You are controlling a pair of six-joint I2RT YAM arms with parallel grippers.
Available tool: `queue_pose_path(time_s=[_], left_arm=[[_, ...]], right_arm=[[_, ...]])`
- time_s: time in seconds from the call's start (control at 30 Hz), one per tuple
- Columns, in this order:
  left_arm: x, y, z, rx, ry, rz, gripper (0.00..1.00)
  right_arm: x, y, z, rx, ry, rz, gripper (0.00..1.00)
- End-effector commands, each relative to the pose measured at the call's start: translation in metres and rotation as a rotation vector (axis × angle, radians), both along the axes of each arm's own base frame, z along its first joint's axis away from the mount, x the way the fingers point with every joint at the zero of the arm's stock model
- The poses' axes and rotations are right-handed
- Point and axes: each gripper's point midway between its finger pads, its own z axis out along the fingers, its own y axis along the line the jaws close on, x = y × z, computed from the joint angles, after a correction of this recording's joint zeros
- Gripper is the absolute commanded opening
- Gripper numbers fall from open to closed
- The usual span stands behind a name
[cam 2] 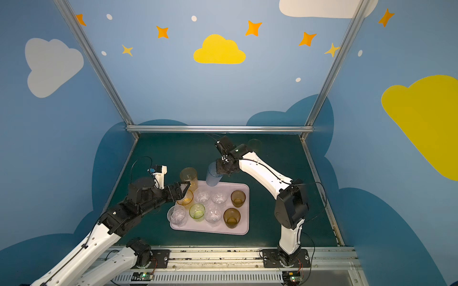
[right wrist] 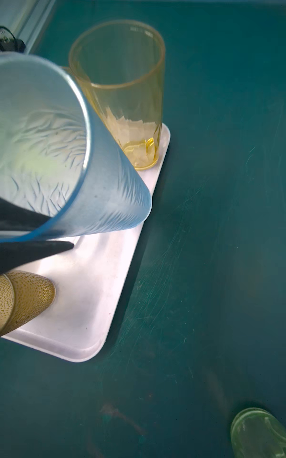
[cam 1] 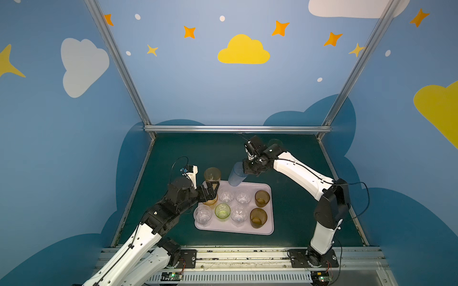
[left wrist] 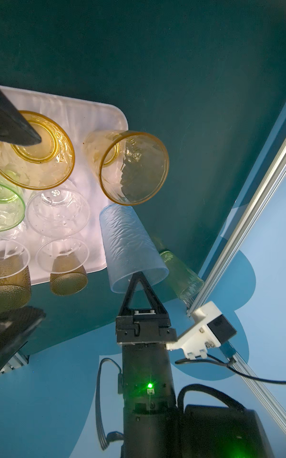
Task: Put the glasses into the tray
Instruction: 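Carry the frosted blue glass over the tray with the right gripper, then lower the frosted blue glass onto the tray and open the right gripper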
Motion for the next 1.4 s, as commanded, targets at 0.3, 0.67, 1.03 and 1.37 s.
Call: queue_pose_path(time_s=[0.3, 0.67, 1.03, 1.37], left_arm=[[0.0, 0.003, -0.003, 0.011, -0.009, 0.011, 1.0], [0.0, 0.005, -0.004, 0.013, -0.009, 0.021, 1.0], [0.0, 0.007, -0.004, 0.019, -0.015, 0.027, 1.0], [-0.001, 0.007, -0.001, 0.01, -0.021, 0.028, 1.0]], right_arm=[[-0.008, 0.012, -0.006, -0.055, 0.011, 0.042, 0.0], [-0.016, 0.017, -0.018, -0.078, 0.042, 0.064, 0.0], [-0.024, 0.018, -0.023, -0.114, 0.052, 0.08, 0.0], [-0.026, 0.02, -0.029, -0.135, 0.061, 0.08, 0.0]])
